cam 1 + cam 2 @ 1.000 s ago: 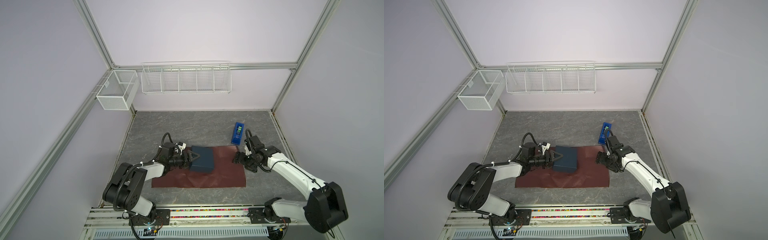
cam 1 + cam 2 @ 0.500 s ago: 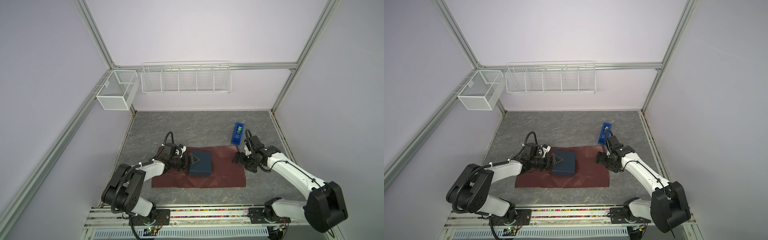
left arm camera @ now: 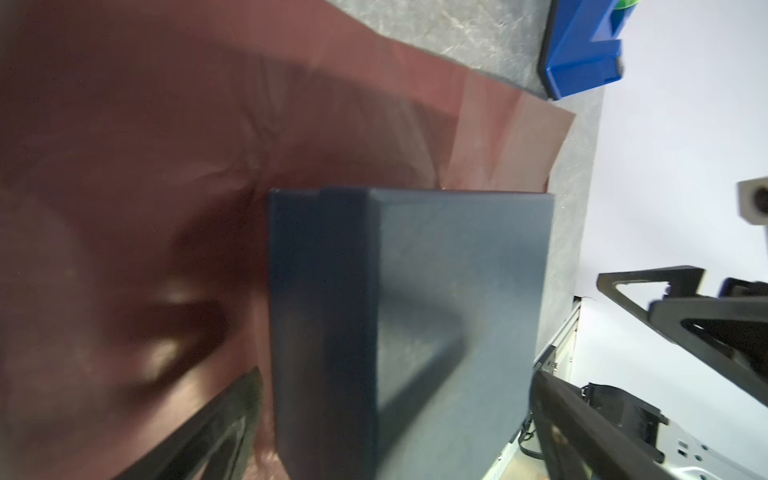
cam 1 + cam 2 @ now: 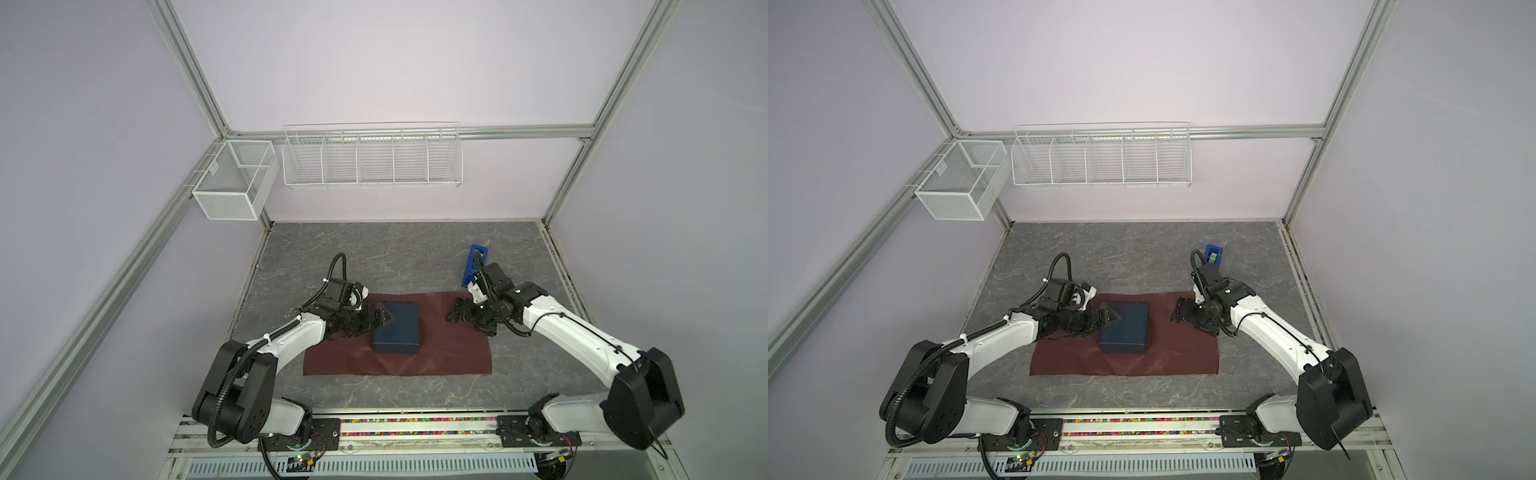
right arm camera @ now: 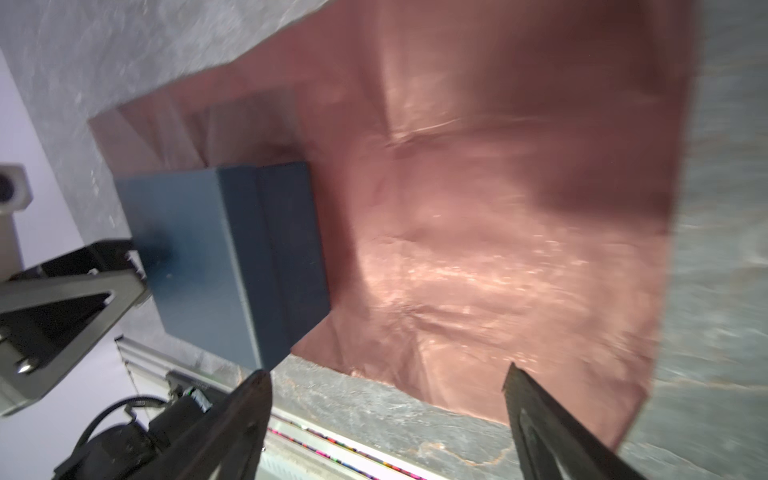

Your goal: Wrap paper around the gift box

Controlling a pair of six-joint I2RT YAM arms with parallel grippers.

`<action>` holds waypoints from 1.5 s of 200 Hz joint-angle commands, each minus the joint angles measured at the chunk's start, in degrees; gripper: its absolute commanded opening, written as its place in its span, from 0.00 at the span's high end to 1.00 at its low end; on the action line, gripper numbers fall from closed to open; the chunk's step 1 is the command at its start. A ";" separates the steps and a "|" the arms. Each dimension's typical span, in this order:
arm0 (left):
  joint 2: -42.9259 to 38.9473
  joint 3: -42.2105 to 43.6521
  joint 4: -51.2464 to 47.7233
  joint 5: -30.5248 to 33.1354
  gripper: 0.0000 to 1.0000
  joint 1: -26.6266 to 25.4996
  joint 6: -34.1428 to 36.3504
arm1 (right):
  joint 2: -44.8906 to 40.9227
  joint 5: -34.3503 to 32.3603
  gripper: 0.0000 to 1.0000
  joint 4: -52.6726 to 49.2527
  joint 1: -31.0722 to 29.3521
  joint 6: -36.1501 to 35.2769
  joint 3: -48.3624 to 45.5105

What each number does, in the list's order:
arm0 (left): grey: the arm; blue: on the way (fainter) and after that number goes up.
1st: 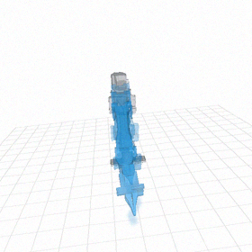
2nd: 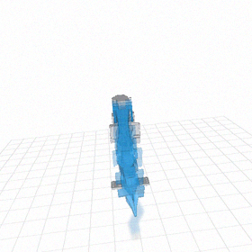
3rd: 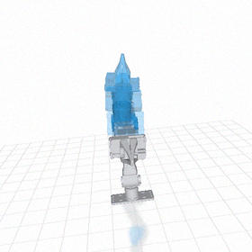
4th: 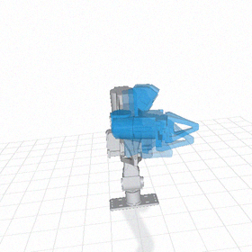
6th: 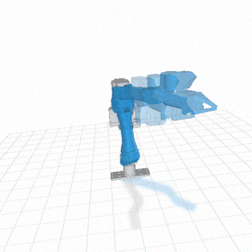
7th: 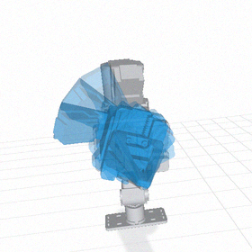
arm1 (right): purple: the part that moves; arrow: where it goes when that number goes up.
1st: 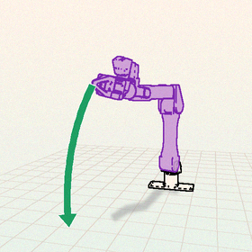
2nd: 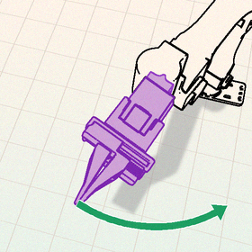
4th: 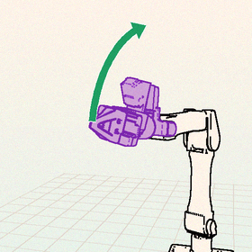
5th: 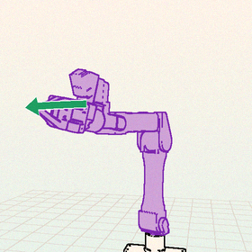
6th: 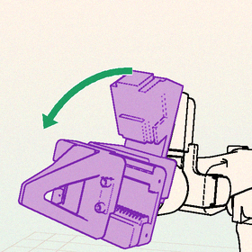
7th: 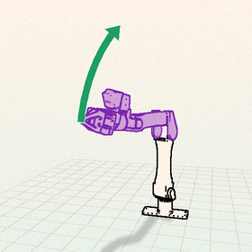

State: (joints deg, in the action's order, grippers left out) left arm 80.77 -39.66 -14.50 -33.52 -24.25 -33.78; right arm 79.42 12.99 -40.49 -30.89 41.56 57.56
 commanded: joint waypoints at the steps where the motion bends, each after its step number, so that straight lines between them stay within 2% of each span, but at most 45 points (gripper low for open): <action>1: -0.94 -1.71 -1.97 0.93 0.01 -0.04 1.27 | 3.22 4.93 0.10 5.12 -3.69 1.56 1.63; 35: 0.45 -2.21 0.79 -2.58 0.03 -0.03 -0.20 | 9.56 9.25 0.10 12.49 -7.79 5.42 2.73; 76: 0.47 -3.83 -1.28 -1.21 0.04 0.07 0.99 | 16.88 11.11 0.10 16.45 -10.05 6.76 5.96; 115: 0.65 -4.10 -1.38 -1.18 0.04 0.31 1.04 | 20.48 13.01 0.10 19.20 -10.49 7.37 7.51; 300: 3.08 -5.08 0.13 -2.28 0.08 0.42 0.55 | 23.33 13.53 0.12 17.74 -10.63 5.38 10.53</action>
State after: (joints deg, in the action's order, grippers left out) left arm 83.35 -42.65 -13.98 -35.62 -23.99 -33.78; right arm 101.62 25.47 -22.52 -41.15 47.07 66.87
